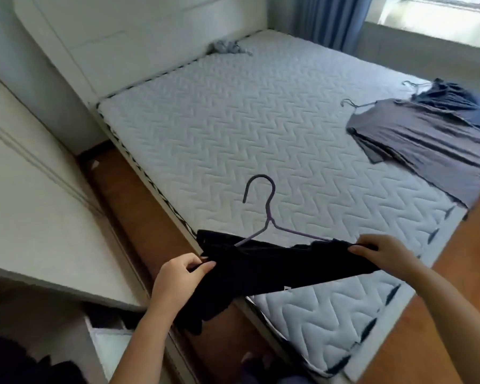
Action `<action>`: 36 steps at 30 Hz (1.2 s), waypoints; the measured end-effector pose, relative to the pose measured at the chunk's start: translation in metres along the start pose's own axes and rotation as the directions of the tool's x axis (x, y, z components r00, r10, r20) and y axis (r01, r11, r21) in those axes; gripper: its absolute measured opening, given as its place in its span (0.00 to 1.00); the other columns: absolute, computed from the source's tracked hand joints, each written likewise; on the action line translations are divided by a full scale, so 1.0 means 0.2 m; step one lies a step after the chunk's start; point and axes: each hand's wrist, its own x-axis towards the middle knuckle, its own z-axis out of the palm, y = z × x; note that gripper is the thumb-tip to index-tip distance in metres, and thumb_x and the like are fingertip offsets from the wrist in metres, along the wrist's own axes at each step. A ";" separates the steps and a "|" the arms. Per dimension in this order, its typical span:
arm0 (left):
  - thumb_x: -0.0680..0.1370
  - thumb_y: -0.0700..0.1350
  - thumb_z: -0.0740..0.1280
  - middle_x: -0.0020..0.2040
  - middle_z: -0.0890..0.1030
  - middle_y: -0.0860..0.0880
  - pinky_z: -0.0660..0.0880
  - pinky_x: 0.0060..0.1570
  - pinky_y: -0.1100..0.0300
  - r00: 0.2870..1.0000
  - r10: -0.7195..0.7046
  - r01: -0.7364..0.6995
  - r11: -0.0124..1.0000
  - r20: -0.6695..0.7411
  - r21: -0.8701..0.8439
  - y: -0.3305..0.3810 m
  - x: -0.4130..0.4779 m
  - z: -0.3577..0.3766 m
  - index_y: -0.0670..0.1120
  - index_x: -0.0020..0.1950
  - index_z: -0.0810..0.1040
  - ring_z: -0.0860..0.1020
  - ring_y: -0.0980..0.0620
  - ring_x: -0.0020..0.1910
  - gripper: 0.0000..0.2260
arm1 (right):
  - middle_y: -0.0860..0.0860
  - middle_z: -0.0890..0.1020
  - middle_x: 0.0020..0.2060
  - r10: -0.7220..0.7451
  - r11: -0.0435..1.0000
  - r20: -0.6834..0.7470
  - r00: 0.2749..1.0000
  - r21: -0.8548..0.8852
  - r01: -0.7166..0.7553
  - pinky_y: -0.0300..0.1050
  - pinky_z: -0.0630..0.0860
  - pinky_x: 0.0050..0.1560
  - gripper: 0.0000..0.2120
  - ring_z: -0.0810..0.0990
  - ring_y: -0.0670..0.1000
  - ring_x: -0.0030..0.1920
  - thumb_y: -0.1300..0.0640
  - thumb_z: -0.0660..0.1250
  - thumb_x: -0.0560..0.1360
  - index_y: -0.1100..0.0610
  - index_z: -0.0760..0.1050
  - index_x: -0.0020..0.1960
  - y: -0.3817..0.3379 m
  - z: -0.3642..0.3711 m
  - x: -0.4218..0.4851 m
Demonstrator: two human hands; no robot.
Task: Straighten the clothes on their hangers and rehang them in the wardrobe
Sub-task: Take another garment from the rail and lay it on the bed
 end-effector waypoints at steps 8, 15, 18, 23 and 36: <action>0.71 0.55 0.69 0.33 0.80 0.50 0.69 0.34 0.57 0.892 0.158 -0.206 0.976 0.424 0.069 0.03 0.11 0.35 0.49 0.33 0.77 0.78 0.53 0.36 0.11 | 0.52 0.75 0.28 0.522 0.830 -0.147 0.840 0.318 -0.459 0.41 0.63 0.32 0.12 0.72 0.50 0.31 0.56 0.67 0.74 0.59 0.75 0.32 0.31 0.37 -0.67; 0.71 0.52 0.71 0.31 0.80 0.52 0.67 0.35 0.57 0.792 0.206 -0.289 0.956 0.574 0.057 0.16 0.06 0.58 0.52 0.29 0.75 0.78 0.53 0.36 0.12 | 0.53 0.80 0.36 0.712 0.680 -0.214 0.669 0.449 -0.580 0.39 0.67 0.34 0.09 0.77 0.49 0.38 0.55 0.67 0.74 0.60 0.78 0.39 0.38 0.45 -1.01; 0.72 0.52 0.69 0.31 0.79 0.52 0.66 0.33 0.58 0.766 0.223 -0.328 0.942 0.603 0.068 0.21 0.02 0.63 0.51 0.31 0.76 0.77 0.53 0.36 0.11 | 0.55 0.81 0.37 0.749 0.650 -0.281 0.599 0.483 -0.586 0.37 0.67 0.34 0.09 0.75 0.49 0.37 0.55 0.68 0.73 0.61 0.78 0.40 0.41 0.46 -1.09; 0.72 0.51 0.70 0.30 0.79 0.50 0.68 0.36 0.55 0.752 0.243 -0.355 0.932 0.613 0.067 0.28 -0.04 0.69 0.48 0.32 0.78 0.77 0.51 0.35 0.10 | 0.53 0.79 0.34 0.768 0.628 -0.299 0.566 0.524 -0.575 0.38 0.65 0.33 0.10 0.74 0.48 0.36 0.54 0.68 0.72 0.61 0.77 0.39 0.48 0.50 -1.19; 0.72 0.50 0.70 0.32 0.80 0.50 0.69 0.38 0.56 0.716 0.318 -0.471 0.877 0.622 0.094 0.68 -0.81 1.31 0.50 0.32 0.78 0.78 0.53 0.37 0.09 | 0.50 0.75 0.30 0.812 0.549 -0.258 0.524 0.645 -0.532 0.37 0.64 0.34 0.08 0.72 0.46 0.33 0.57 0.71 0.70 0.58 0.75 0.35 1.24 0.29 -1.91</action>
